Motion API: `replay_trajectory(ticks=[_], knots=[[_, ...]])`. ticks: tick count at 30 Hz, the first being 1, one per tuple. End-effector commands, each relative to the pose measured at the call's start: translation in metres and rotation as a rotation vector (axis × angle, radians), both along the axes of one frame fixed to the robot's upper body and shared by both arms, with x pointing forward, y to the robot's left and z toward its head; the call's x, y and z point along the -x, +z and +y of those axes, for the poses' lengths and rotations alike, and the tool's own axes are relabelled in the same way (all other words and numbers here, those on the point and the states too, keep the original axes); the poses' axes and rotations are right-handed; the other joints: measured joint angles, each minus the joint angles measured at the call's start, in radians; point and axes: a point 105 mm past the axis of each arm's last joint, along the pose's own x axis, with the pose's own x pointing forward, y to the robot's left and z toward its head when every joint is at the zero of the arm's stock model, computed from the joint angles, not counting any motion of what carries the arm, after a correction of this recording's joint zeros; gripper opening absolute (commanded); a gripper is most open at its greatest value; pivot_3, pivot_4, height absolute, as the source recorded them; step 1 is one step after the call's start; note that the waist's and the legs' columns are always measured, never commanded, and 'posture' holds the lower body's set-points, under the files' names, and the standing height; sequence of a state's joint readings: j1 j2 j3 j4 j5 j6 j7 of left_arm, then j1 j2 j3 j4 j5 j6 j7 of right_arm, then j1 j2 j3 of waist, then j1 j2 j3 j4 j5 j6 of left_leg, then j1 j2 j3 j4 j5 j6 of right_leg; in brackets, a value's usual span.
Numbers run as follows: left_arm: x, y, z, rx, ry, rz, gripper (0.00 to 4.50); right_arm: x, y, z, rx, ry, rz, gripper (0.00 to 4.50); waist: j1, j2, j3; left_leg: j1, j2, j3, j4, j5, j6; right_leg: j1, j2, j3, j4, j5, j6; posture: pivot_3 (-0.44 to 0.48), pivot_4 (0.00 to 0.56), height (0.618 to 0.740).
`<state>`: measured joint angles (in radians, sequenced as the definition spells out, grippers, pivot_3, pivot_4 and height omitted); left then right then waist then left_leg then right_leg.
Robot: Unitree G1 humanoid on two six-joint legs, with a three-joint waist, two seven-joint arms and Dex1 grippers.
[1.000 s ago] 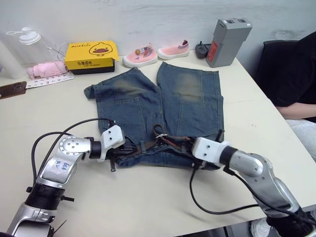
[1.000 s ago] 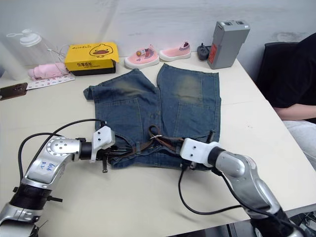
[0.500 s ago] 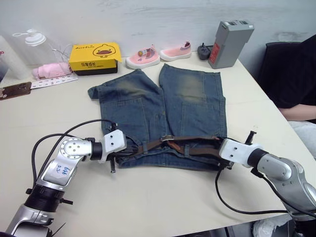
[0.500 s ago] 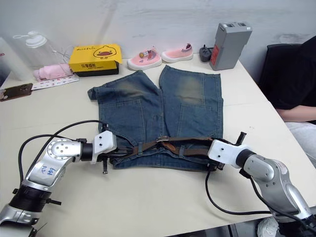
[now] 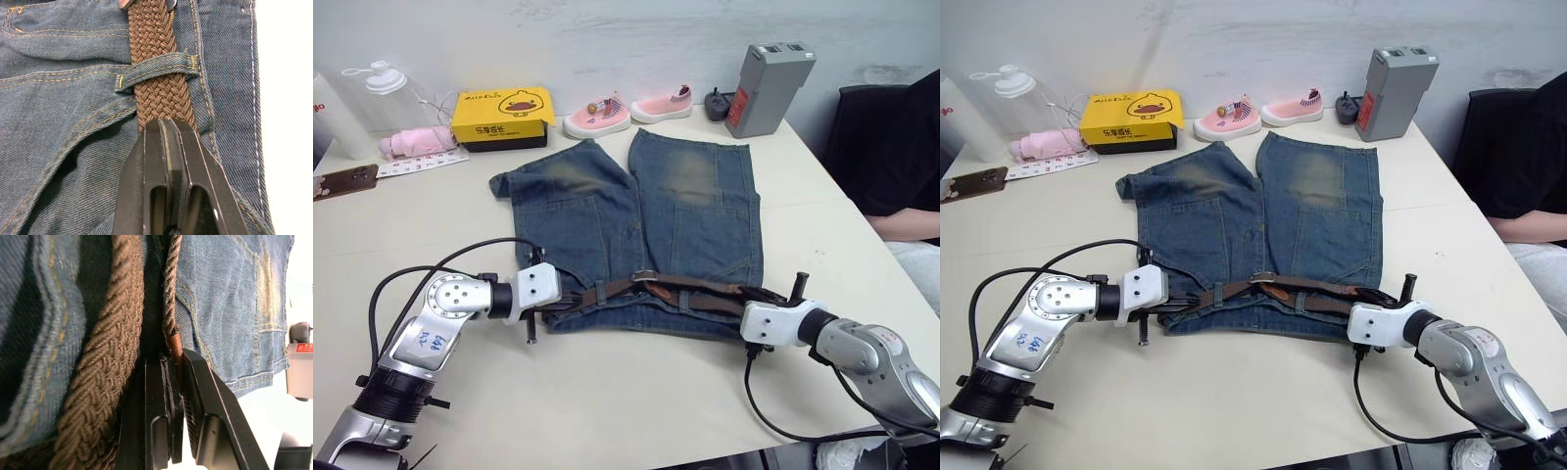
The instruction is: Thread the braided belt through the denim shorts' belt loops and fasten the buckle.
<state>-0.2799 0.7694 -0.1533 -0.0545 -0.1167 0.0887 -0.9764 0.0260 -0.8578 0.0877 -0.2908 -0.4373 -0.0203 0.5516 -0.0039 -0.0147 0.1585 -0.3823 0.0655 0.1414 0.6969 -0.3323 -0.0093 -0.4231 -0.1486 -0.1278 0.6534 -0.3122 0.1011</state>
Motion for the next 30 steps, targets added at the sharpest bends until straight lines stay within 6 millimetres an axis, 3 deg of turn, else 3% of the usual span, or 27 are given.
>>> replay_trajectory(ticks=[1,3,7,13,20,23,26,30], knots=[[0.009,-0.038,0.028,-0.157,0.05,0.086,0.02,-0.002,-0.018,-0.023,0.043,-0.117,0.061,0.0,-0.001,0.0,-0.001,0.0,0.0,0.0,0.0,0.0,0.0,0.0,0.0,0.0,0.0,0.0,0.0,0.0,0.15,0.698],[0.006,-0.03,0.026,-0.118,0.06,0.056,0.02,-0.004,-0.013,-0.022,-0.017,-0.137,0.052,0.0,-0.001,0.0,-0.001,0.003,0.0,0.0,0.0,0.0,0.0,0.002,0.0,0.0,0.0,0.0,0.0,0.0,0.15,0.698],[0.002,-0.013,0.025,-0.066,0.069,0.003,0.0,-0.005,0.009,-0.02,-0.153,-0.153,0.059,1.54,0.0,0.0,-0.001,0.013,0.002,-0.004,-0.003,-0.004,0.001,0.011,0.0,0.001,-0.002,-0.001,-0.001,0.0,0.15,0.698],[0.01,0.009,0.031,-0.011,0.065,-0.042,0.0,0.007,0.04,-0.012,-0.31,-0.084,0.138,4.4,-0.003,0.001,0.0,0.012,0.002,-0.007,-0.004,-0.004,0.0,0.01,0.001,0.0,-0.004,-0.001,-0.001,0.0,0.15,0.698],[0.021,0.034,0.042,0.09,0.104,-0.03,0.0,0.023,0.06,-0.006,-0.398,-0.024,0.243,4.46,0.0,0.001,0.004,0.011,0.002,-0.007,-0.007,-0.004,0.0,0.01,0.001,-0.001,-0.007,-0.001,-0.001,0.0,0.15,0.698],[0.023,0.046,0.047,0.173,0.146,0.001,0.0,0.023,0.073,-0.002,-0.503,-0.012,0.248,4.46,0.001,-0.001,0.006,0.011,0.002,-0.007,-0.007,-0.004,0.0,0.01,0.001,-0.001,-0.008,-0.001,-0.001,0.0,0.15,0.698],[0.026,0.069,0.043,0.32,0.16,0.055,0.0,0.019,0.092,0.01,-0.738,0.01,0.267,4.46,0.001,-0.004,0.009,0.011,0.003,-0.008,-0.007,-0.004,0.0,0.01,0.001,-0.001,-0.008,-0.001,-0.001,0.0,0.15,0.698],[0.042,0.086,0.041,0.442,0.149,0.197,0.0,0.026,0.099,0.012,-0.886,0.018,0.361,4.46,0.001,-0.002,0.012,0.01,0.003,-0.009,-0.007,-0.004,0.0,0.01,0.001,-0.002,-0.009,-0.001,-0.001,0.0,0.15,0.698]])
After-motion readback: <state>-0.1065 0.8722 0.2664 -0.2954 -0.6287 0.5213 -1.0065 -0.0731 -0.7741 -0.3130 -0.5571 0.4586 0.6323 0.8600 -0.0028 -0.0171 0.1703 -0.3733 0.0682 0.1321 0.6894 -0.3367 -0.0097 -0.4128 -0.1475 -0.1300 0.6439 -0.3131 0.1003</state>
